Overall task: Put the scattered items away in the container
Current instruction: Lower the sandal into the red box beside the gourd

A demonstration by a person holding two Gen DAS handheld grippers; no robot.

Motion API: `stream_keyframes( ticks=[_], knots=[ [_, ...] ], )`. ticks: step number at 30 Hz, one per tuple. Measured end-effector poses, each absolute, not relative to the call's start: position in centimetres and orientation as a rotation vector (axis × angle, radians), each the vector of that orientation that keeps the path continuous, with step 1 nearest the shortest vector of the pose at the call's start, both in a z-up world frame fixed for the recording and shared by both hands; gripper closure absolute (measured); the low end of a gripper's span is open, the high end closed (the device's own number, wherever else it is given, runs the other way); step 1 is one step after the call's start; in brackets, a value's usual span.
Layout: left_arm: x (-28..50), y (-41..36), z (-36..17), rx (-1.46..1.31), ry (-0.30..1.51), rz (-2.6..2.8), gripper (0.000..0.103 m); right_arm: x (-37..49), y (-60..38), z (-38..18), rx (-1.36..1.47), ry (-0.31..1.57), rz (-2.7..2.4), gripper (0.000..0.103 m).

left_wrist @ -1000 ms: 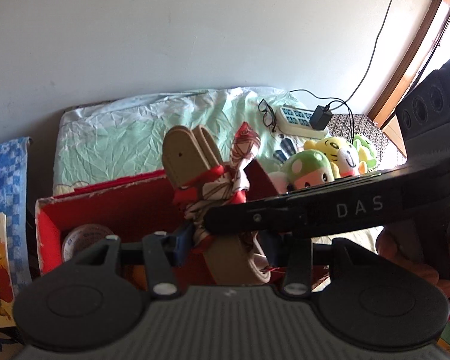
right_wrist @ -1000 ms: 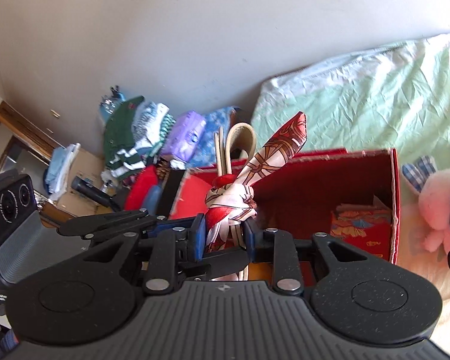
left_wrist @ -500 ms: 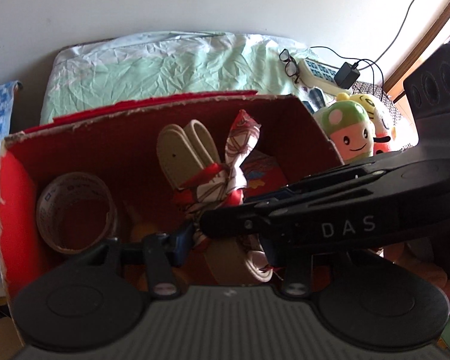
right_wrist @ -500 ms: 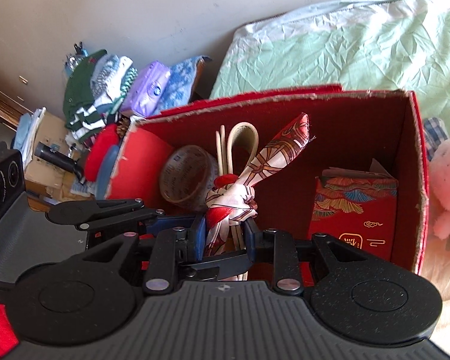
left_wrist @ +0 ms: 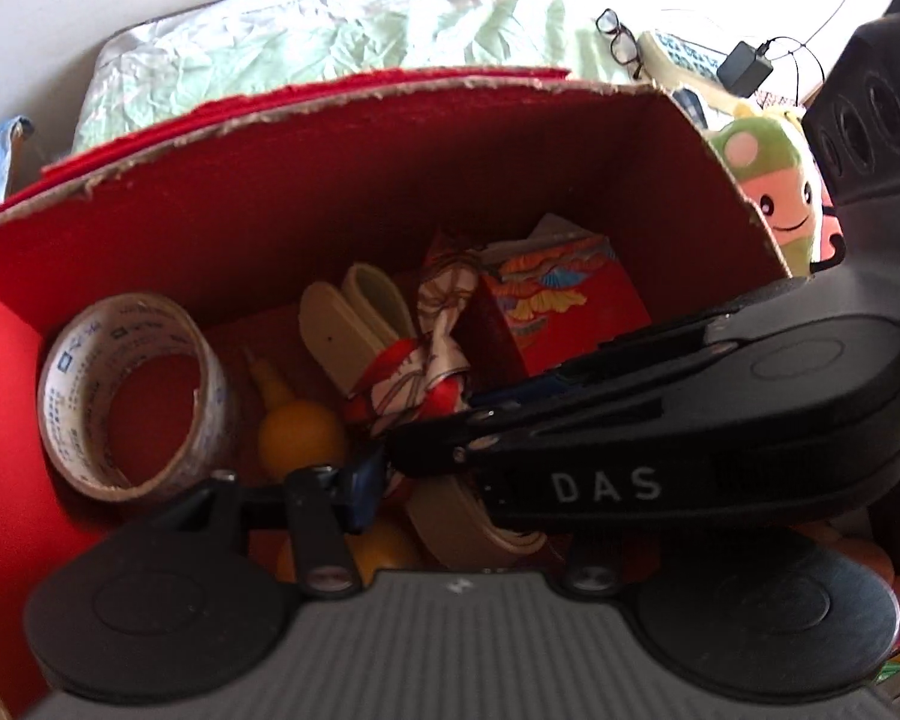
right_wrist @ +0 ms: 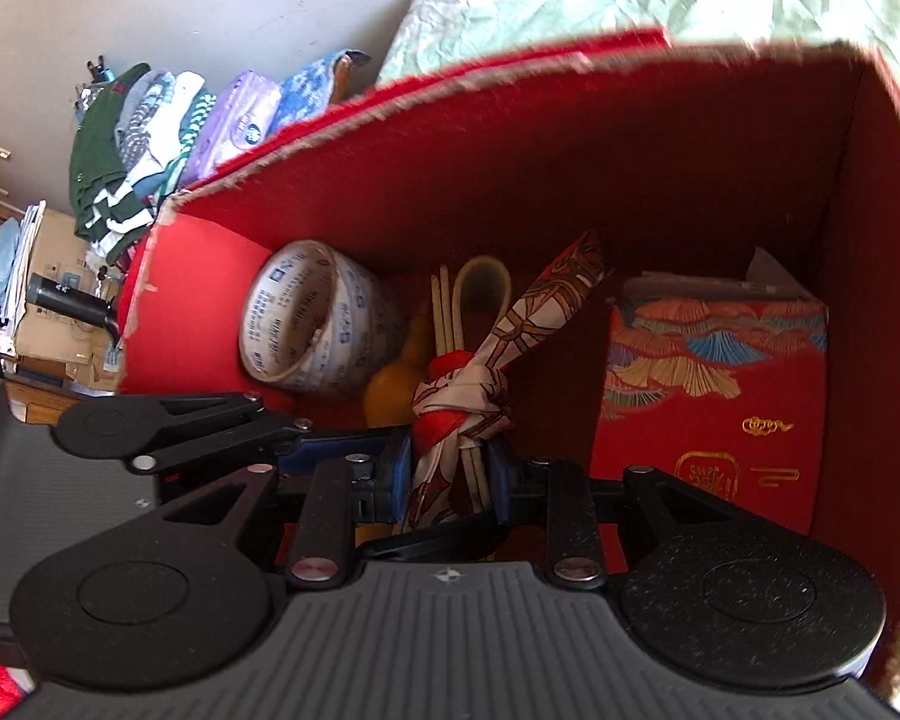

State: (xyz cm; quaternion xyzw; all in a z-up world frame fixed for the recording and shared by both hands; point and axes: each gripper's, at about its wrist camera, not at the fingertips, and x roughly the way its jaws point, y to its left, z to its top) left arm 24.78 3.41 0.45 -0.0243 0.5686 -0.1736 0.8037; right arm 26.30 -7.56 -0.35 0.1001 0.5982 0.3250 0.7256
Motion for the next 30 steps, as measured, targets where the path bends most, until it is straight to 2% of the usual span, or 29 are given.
stream_keyframes(
  ticks=[13, 30],
  knots=[
    [25.7, 2.9, -0.4, -0.034, 1.258, -0.379, 0.055, 26.1, -8.4, -0.6, 0.239, 1.324, 0.624, 0.075],
    [25.2, 2.4, -0.2, 0.021, 1.207, -0.33, 0.051, 26.1, -9.2, -1.0, 0.232, 1.326, 0.578, 0.072]
  ],
)
